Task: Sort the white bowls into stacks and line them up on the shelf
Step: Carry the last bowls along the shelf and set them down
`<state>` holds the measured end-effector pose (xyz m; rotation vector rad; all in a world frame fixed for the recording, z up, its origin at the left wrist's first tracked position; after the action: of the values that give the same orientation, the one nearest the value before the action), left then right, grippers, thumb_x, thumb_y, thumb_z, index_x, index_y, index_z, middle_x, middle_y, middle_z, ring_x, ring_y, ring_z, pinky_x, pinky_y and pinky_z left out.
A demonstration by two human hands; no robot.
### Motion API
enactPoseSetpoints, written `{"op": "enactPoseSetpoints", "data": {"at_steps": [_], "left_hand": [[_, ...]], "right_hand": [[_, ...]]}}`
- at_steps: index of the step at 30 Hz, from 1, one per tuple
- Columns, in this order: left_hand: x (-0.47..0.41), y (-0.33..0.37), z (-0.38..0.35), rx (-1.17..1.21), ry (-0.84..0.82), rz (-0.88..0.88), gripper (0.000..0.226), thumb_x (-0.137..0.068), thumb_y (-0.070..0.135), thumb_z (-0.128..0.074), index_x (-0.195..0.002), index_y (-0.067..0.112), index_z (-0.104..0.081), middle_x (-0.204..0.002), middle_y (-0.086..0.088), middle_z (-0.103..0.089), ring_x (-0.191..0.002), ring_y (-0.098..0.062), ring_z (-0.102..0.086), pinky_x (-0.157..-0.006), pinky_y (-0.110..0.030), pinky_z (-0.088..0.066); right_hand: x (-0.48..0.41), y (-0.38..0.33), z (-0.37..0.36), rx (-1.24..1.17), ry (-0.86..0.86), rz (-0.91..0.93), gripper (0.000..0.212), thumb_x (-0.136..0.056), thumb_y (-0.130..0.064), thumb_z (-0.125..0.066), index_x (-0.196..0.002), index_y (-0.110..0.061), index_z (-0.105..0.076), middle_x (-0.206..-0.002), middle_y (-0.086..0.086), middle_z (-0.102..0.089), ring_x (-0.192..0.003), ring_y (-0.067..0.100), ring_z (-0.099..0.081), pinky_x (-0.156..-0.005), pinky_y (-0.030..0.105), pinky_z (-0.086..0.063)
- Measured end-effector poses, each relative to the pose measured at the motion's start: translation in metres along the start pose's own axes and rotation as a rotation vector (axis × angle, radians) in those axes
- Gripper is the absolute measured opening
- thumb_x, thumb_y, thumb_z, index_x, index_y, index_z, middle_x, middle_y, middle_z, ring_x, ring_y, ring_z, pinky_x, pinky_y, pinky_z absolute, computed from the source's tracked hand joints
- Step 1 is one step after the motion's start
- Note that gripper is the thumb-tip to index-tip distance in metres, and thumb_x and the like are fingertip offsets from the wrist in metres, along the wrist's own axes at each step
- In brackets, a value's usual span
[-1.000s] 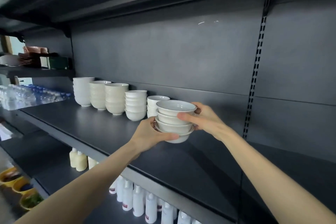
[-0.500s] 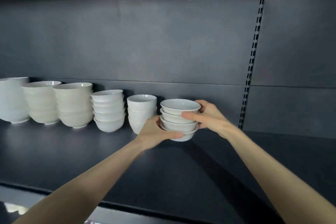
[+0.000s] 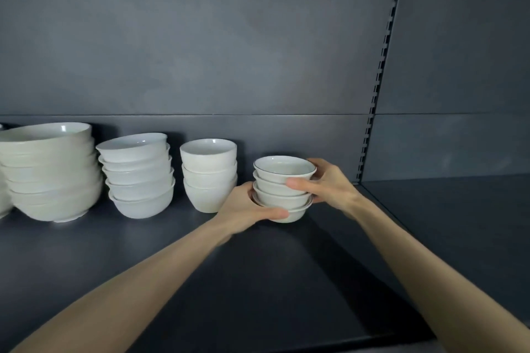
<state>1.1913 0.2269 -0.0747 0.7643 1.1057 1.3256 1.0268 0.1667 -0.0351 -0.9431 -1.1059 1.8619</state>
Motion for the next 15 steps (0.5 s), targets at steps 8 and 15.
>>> {"op": "enactPoseSetpoints", "data": {"at_steps": [8, 15], "left_hand": [[-0.011, -0.009, 0.004, -0.01, -0.013, -0.01, 0.05, -0.067, 0.017, -0.085, -0.106, 0.029, -0.056, -0.093, 0.021, -0.066, -0.073, 0.02, -0.06, -0.059, -0.002, -0.044], [-0.024, -0.016, 0.002, -0.026, -0.043, -0.002, 0.05, -0.069, 0.02, -0.084, -0.101, 0.038, -0.05, -0.097, 0.026, -0.062, -0.088, 0.014, -0.058, -0.067, -0.003, -0.047]], "right_hand": [[-0.018, 0.01, -0.005, 0.006, -0.005, -0.016, 0.075, -0.07, -0.03, -0.083, -0.133, -0.013, -0.045, -0.112, -0.007, -0.063, -0.099, 0.009, -0.064, -0.079, 0.033, -0.059], [-0.03, 0.016, -0.003, -0.011, -0.004, -0.011, 0.066, -0.071, -0.028, -0.082, -0.126, -0.017, -0.048, -0.111, -0.006, -0.064, -0.101, 0.012, -0.065, -0.083, 0.039, -0.058]]}}
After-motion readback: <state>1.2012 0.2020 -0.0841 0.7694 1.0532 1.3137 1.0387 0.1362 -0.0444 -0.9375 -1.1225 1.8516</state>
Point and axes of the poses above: each hand's wrist, its own x-axis away from the middle knuckle, its own z-axis out of the back of the hand, y = z × x, the point moved 5 cm from there along -x, towards the middle knuckle
